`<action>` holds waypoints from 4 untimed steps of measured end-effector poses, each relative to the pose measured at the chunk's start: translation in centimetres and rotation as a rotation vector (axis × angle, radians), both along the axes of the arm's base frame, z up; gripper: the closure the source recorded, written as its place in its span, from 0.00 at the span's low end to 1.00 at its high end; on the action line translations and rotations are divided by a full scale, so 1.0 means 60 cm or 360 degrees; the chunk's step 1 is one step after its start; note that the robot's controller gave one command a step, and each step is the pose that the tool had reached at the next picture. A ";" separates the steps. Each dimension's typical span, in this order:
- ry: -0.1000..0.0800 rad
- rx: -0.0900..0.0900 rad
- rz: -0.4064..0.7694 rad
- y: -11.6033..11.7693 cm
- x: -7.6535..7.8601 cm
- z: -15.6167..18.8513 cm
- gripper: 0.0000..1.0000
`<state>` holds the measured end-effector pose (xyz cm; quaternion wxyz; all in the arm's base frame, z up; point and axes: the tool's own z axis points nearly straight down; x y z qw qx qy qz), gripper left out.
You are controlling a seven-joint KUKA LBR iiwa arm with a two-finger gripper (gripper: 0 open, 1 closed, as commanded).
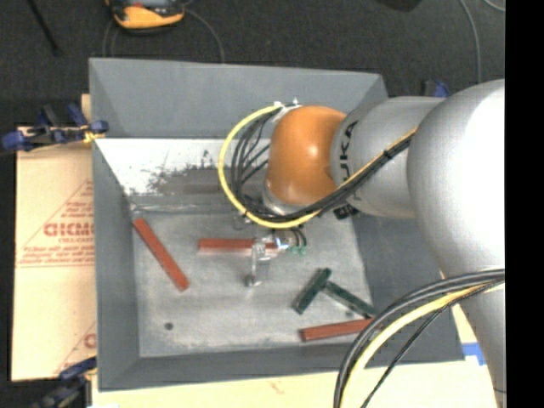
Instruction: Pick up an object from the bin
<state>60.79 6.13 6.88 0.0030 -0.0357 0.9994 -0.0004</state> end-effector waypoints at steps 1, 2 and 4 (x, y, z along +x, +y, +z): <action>0.0000 0.0005 -0.0190 -0.006 0.015 0.006 1.00; 0.0000 0.0005 -0.0190 -0.006 0.015 0.006 1.00; 0.0004 0.0004 -0.0191 -0.007 0.015 0.025 1.00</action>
Offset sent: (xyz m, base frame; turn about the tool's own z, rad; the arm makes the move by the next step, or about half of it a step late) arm 0.0000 0.0000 0.0000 0.0000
